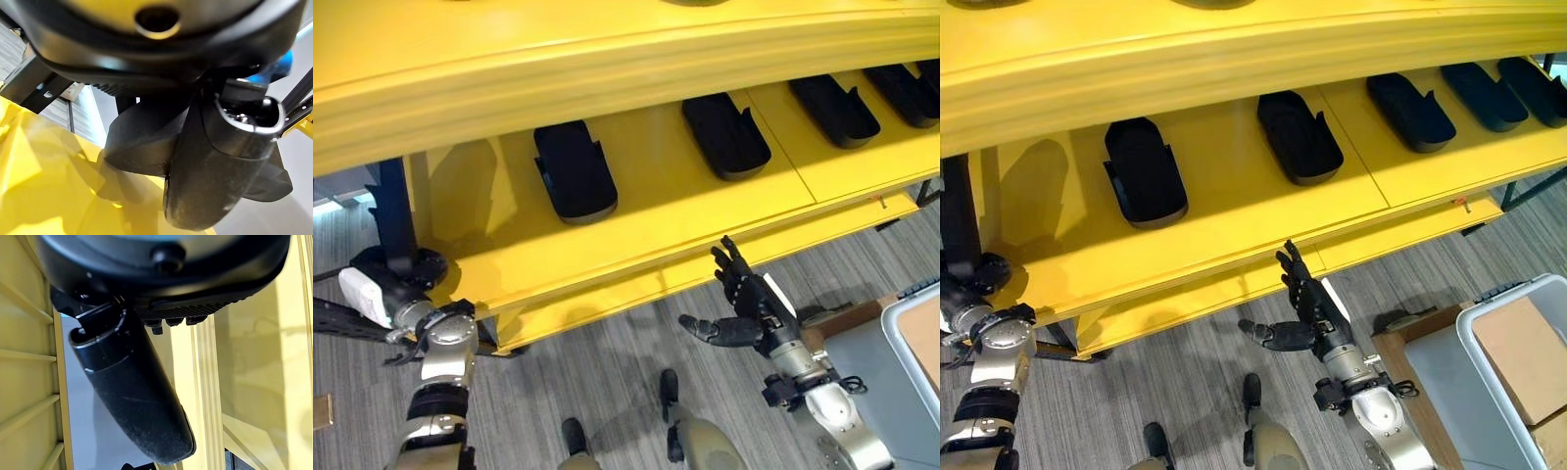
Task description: Move parts from the plastic box to the shelf.
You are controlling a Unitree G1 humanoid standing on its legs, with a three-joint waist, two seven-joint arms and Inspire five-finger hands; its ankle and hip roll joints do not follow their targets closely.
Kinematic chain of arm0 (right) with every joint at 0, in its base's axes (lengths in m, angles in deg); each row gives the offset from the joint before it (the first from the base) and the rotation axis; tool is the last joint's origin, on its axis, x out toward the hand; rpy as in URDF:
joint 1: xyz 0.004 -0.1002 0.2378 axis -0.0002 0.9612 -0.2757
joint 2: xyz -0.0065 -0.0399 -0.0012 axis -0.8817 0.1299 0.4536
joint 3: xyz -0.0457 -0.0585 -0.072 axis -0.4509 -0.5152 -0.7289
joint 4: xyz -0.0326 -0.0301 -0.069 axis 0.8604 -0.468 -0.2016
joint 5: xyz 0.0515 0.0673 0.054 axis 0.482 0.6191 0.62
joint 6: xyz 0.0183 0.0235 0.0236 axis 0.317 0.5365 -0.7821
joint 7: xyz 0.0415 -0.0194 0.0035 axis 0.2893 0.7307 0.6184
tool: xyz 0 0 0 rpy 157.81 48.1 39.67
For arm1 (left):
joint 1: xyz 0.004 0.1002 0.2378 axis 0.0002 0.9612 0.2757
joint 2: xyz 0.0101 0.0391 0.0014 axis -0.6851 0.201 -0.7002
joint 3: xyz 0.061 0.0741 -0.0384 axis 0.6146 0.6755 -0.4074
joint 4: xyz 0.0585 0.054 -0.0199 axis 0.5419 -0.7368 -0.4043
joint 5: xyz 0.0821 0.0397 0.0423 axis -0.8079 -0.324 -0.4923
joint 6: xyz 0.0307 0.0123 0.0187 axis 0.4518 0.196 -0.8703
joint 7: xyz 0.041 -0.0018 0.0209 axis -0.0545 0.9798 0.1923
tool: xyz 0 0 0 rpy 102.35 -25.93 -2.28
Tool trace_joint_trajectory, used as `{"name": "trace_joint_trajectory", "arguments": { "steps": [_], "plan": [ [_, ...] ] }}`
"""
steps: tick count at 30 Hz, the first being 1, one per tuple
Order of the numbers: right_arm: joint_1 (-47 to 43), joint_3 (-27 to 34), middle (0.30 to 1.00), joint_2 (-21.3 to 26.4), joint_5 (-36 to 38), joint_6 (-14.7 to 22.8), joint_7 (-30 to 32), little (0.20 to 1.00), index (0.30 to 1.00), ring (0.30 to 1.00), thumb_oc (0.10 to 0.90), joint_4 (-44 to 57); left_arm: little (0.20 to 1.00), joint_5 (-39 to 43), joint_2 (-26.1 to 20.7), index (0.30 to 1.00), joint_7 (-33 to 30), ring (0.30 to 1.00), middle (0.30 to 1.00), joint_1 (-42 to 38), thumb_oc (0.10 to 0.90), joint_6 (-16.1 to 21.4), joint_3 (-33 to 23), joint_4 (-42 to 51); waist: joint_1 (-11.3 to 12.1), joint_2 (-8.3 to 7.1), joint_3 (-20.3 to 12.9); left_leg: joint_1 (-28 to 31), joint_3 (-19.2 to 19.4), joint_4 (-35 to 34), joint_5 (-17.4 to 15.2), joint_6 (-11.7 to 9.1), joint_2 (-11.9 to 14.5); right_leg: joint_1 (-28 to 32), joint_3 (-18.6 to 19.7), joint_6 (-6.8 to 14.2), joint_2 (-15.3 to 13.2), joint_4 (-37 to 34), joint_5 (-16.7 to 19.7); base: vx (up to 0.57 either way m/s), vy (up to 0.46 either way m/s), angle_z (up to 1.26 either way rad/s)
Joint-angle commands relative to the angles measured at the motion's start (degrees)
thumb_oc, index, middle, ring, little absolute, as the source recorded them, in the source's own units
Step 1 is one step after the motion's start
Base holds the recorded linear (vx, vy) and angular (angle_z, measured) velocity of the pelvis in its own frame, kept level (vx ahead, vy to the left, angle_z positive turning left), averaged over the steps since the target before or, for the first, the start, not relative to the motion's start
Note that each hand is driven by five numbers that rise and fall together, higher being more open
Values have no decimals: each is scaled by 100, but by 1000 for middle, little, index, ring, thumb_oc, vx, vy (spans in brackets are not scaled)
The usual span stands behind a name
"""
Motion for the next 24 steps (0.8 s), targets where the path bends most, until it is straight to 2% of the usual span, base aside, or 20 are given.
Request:
{"name": "trace_joint_trajectory", "arguments": {
  "steps": [1, 7, 15, 24],
  "plan": [
    [-173, 216, 1000, 24, 305, 573, -89, 1000, 1000, 1000, 900, 997, 300, 215, -636, 300, 75, 300, 300, -160, 400, -71, -251, -1142, -17, -245, -252, 225, 16, -42, 140, -64, 127, 641, -92, 523, -466, 69, -656, 0, 0, 0],
    [-142, 146, 1000, 56, 380, 611, -118, 1000, 1000, 1000, 900, 994, 300, 476, -820, 300, 223, 300, 300, -297, 400, -16, -259, -1806, -26, -185, -311, 267, 7, -42, 132, -81, 133, 710, -127, 530, -459, 46, -688, 0, 0, 0],
    [-12, 155, 1000, 136, 452, 709, -166, 1000, 1000, 1000, 900, 1015, 300, 617, -968, 300, 437, 300, 300, -621, 400, -39, -139, -2689, -72, -205, -305, 258, 33, -42, 149, -110, 154, 702, -122, 542, -420, 30, -684, 0, 0, 0],
    [54, 246, 1000, 177, 478, 753, -134, 1000, 1000, 1000, 900, 1017, 300, 640, -950, 300, 483, 300, 300, -815, 400, -55, 15, -2723, -114, -216, -269, 199, 57, -42, 162, -109, 166, 623, -92, 547, -419, 31, -655, -3, 0, 0]
  ]
}}
